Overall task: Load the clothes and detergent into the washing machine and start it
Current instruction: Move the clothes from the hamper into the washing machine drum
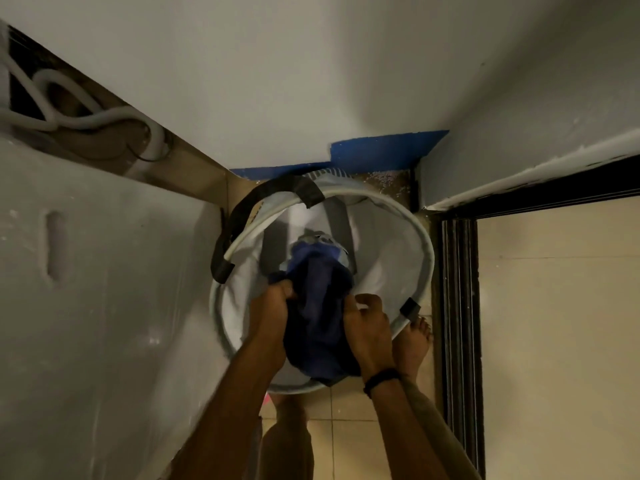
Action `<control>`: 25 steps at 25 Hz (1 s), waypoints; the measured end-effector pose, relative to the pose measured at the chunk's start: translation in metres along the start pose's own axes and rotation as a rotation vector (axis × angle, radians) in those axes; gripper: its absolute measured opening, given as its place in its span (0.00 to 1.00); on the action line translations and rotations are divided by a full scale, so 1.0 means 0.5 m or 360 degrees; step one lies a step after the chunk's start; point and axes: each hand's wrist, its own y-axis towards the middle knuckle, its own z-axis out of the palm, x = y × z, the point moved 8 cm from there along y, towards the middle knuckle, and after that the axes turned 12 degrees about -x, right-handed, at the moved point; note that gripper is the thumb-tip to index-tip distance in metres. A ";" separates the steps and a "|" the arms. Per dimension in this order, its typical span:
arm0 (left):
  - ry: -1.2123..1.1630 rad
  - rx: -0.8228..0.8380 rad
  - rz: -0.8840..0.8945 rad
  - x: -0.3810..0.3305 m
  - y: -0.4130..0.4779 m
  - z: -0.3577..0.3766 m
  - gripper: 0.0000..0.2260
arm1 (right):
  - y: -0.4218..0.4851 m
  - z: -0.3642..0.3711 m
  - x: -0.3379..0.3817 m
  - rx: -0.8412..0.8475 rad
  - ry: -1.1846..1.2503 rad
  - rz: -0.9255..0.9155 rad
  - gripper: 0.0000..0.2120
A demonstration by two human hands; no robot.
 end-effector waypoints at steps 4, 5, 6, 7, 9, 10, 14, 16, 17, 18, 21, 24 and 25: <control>0.0313 0.0682 -0.0156 -0.008 -0.068 -0.021 0.07 | -0.036 0.055 0.041 0.0733 0.1122 0.0717 0.24; 0.0360 0.0685 -0.0041 -0.033 -0.064 -0.049 0.09 | -0.044 0.056 0.065 0.0890 0.1245 0.0740 0.24; 0.0382 0.0683 0.0106 -0.039 -0.068 -0.056 0.13 | -0.044 0.053 0.076 0.0962 0.1219 0.0701 0.21; 0.0434 0.0616 0.0220 -0.052 -0.066 -0.075 0.16 | -0.054 0.050 0.092 0.1045 0.1187 0.0661 0.18; 0.0496 0.0504 0.0330 -0.049 -0.048 -0.103 0.20 | -0.060 0.040 0.093 0.1000 0.0938 0.0590 0.17; 0.0491 0.0460 0.0380 -0.048 -0.041 -0.113 0.20 | -0.065 0.033 0.093 0.0948 0.0836 0.0553 0.17; 0.0538 0.0453 0.0385 -0.066 -0.056 -0.145 0.26 | -0.103 -0.008 0.114 0.0761 0.0722 0.0452 0.26; 0.0513 0.0481 0.0281 -0.073 -0.077 -0.166 0.27 | -0.134 -0.040 0.131 0.0630 0.0693 0.0404 0.21; 0.0482 0.0503 0.0238 -0.081 -0.089 -0.179 0.26 | -0.159 -0.055 0.148 0.0594 0.0677 0.0371 0.18; 0.0456 0.0525 0.0207 -0.088 -0.102 -0.197 0.26 | -0.187 -0.070 0.163 0.0537 0.0641 0.0333 0.17; 0.0436 0.0578 0.0155 -0.131 -0.155 -0.257 0.26 | -0.272 -0.121 0.207 0.0361 0.0539 0.0166 0.17; 0.0340 0.0684 0.0105 -0.188 -0.209 -0.333 0.27 | -0.384 -0.186 0.252 0.0289 0.0755 0.0145 0.17; 0.0346 0.0734 0.0129 -0.205 -0.229 -0.360 0.28 | -0.425 -0.214 0.267 0.0267 0.0839 0.0167 0.16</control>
